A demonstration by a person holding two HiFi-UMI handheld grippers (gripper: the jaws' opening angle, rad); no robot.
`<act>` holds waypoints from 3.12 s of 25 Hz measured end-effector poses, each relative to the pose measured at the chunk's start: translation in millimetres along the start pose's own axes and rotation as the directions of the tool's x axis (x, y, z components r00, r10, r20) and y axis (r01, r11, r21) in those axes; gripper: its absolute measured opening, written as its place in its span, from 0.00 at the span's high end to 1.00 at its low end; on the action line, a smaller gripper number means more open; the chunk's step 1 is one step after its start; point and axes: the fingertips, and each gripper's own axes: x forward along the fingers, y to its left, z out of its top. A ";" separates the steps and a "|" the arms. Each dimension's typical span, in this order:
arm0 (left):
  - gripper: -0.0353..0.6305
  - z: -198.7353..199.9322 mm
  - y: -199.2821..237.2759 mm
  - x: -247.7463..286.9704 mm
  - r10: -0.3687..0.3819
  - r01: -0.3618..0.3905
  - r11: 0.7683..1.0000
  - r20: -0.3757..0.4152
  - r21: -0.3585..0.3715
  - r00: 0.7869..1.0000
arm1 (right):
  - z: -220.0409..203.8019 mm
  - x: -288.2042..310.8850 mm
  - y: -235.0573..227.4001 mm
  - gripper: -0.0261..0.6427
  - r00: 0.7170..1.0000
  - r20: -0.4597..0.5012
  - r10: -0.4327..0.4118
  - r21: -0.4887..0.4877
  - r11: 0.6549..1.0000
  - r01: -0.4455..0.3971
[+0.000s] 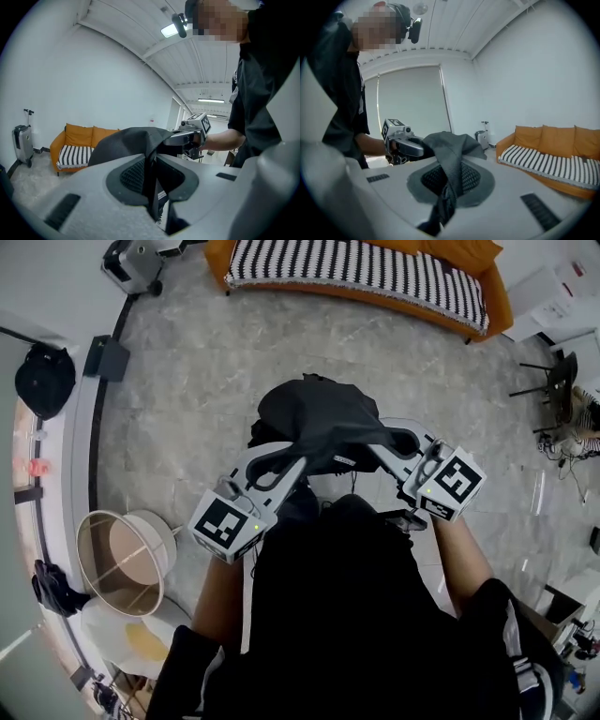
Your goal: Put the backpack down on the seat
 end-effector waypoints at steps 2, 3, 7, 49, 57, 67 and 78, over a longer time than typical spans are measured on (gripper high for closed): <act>0.86 2.3 13.5 -5.2 0.014 -0.014 1.000 -0.001 0.002 1.000 | 4.2 12.4 -1.7 0.91 1.000 0.002 0.007 0.001 1.000 -0.007; 0.86 3.9 18.2 -7.1 0.018 -0.018 1.000 0.002 -0.002 1.000 | 5.9 17.3 -2.4 0.91 1.000 0.002 0.012 0.003 1.000 -0.012; 0.86 8.4 39.9 -9.9 0.033 -0.033 0.999 0.010 0.004 0.999 | 9.8 32.4 -8.3 0.91 1.000 0.002 0.022 0.024 0.999 -0.022; 0.86 105.0 224.2 210.9 0.049 -0.047 0.999 -0.056 0.025 0.997 | 80.4 77.9 -301.9 0.91 0.995 0.092 0.027 0.035 0.999 -0.031; 0.85 118.9 243.5 236.6 0.040 -0.038 0.999 -0.050 0.030 0.998 | 87.4 80.6 -335.0 0.91 0.995 0.099 0.009 0.042 0.999 -0.014; 0.85 125.9 277.9 261.6 0.016 -0.016 1.000 -0.049 0.012 0.999 | 89.8 97.9 -372.1 0.91 0.997 0.073 -0.011 0.056 0.998 0.007; 0.85 148.9 349.6 287.8 0.007 -0.007 1.000 -0.050 0.007 0.999 | 119.3 143.5 -431.9 0.91 0.998 0.062 -0.021 0.055 0.998 0.018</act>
